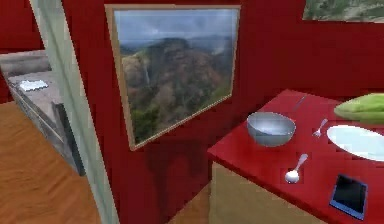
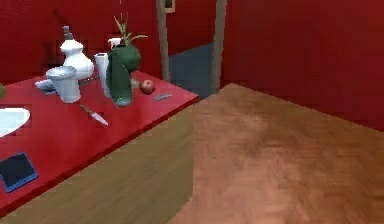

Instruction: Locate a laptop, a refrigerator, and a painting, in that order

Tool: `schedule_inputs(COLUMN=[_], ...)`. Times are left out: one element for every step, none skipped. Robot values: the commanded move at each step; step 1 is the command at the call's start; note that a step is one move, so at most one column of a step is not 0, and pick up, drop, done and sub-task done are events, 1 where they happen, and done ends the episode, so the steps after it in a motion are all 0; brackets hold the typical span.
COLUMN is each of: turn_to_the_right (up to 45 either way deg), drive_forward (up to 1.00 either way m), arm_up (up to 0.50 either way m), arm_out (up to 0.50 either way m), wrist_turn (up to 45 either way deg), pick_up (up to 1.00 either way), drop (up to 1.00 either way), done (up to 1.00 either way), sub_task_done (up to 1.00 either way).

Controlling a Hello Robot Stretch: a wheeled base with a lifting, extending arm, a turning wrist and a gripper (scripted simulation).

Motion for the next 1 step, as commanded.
schedule_inputs(turn_to_the_right=[0.0], drive_forward=[0.00], arm_up=[0.00], arm_out=[0.00], wrist_turn=[0.0], pick_up=[0.00], drop=[0.00], done=[1.00], sub_task_done=[0.00])
